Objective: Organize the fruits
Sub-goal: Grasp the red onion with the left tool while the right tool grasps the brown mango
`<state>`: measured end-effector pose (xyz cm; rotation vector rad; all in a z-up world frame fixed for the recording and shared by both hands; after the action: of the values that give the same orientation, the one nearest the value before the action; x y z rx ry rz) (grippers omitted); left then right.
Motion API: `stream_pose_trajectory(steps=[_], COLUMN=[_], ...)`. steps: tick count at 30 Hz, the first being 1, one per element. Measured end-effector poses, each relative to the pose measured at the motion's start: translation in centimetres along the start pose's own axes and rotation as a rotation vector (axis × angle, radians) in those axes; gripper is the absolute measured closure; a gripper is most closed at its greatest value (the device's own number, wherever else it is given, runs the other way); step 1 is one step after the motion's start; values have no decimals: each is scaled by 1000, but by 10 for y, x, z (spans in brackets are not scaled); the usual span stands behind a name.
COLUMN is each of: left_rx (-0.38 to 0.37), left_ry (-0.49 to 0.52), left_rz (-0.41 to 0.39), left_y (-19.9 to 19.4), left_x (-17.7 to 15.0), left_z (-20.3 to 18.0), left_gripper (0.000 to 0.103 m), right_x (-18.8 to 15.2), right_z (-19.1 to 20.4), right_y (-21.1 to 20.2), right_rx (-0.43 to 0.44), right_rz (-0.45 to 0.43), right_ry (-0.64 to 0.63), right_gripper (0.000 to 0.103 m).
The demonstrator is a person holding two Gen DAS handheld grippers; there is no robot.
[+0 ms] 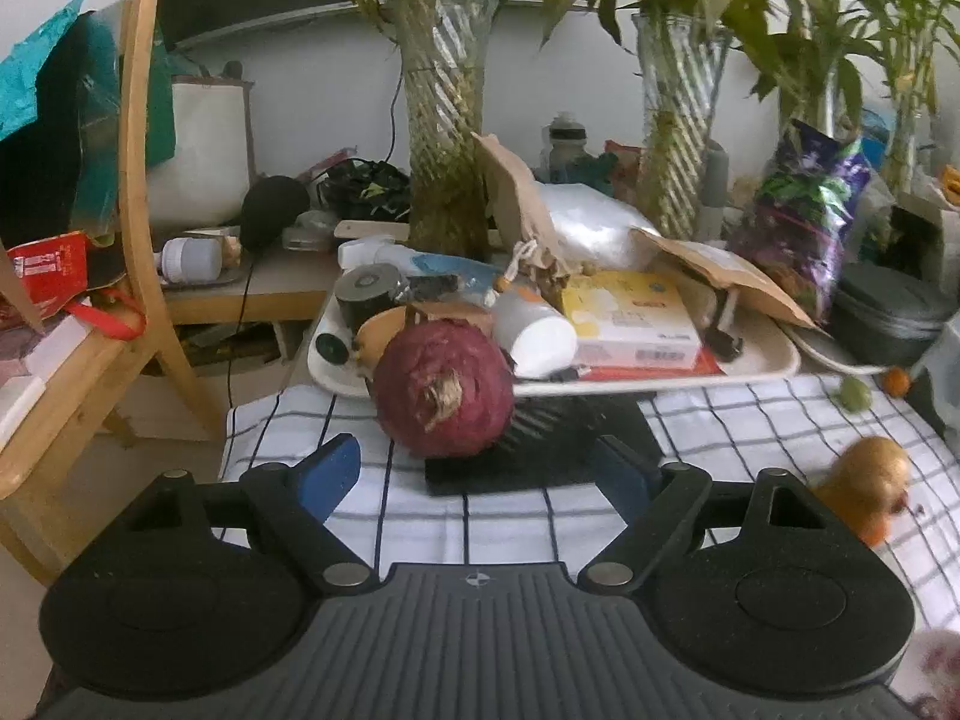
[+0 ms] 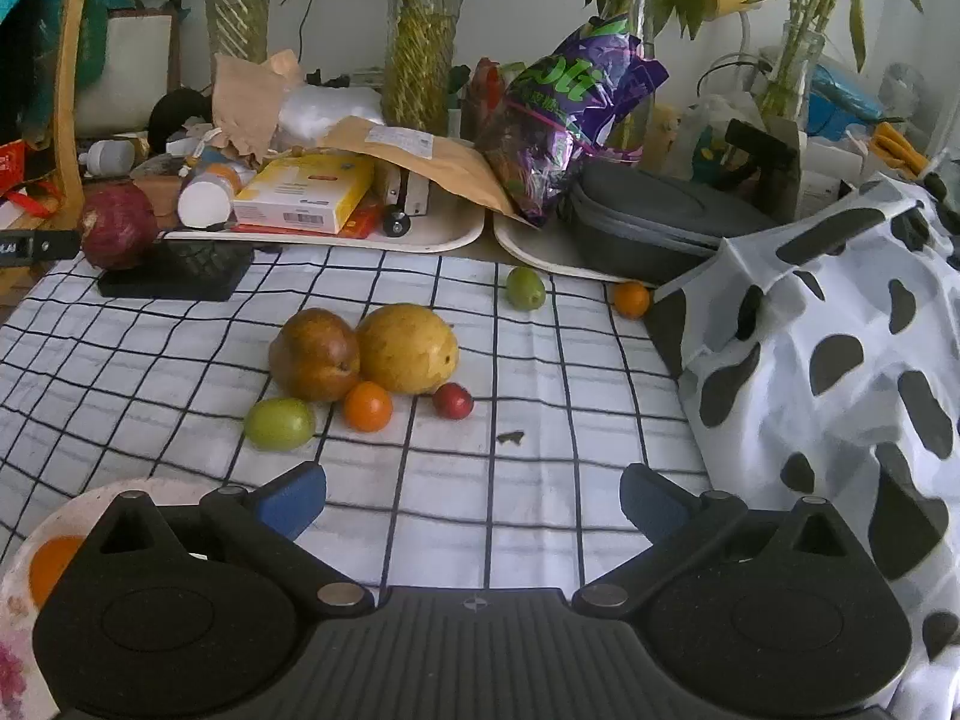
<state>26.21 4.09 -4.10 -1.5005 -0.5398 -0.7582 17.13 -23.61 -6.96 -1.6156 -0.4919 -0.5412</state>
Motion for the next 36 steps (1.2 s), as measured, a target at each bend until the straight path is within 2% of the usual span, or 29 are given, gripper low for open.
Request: stream_pose_trajectory(steps=[8, 19, 24, 30, 36], left_rx=[-27, -49, -32, -35, -55], left_ry=[-58, -109, -101, -105, -124], left_rz=[37, 8, 0, -12, -10], left_y=[44, 74, 85, 89, 90], left_x=[5, 15, 18, 22, 25], left_z=[13, 22, 21, 21, 25], left_gripper=[19, 19, 19, 19, 21], right_x=[17, 31, 35, 41, 49], right_z=[-4, -1, -1, 6, 29], right_y=[18, 40, 50, 58, 54], right_rx=[-1, 7, 17, 82, 163], right_rz=[7, 22, 32, 17, -63], right_ry=[-15, -79, -110, -119, -212], right_gripper=[0, 0, 0, 0, 0])
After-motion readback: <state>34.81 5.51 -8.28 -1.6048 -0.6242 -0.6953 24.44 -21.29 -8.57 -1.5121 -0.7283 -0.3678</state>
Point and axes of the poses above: each gripper's, at about its wrist camera, not at the fingertips, and y roughly the way its jaws point, z to its left, x to its top, the point moved 5 cm from there along y, roughly the way its jaws point, and after that the axes turned 8 degrees about z, right-handed, at the moved point
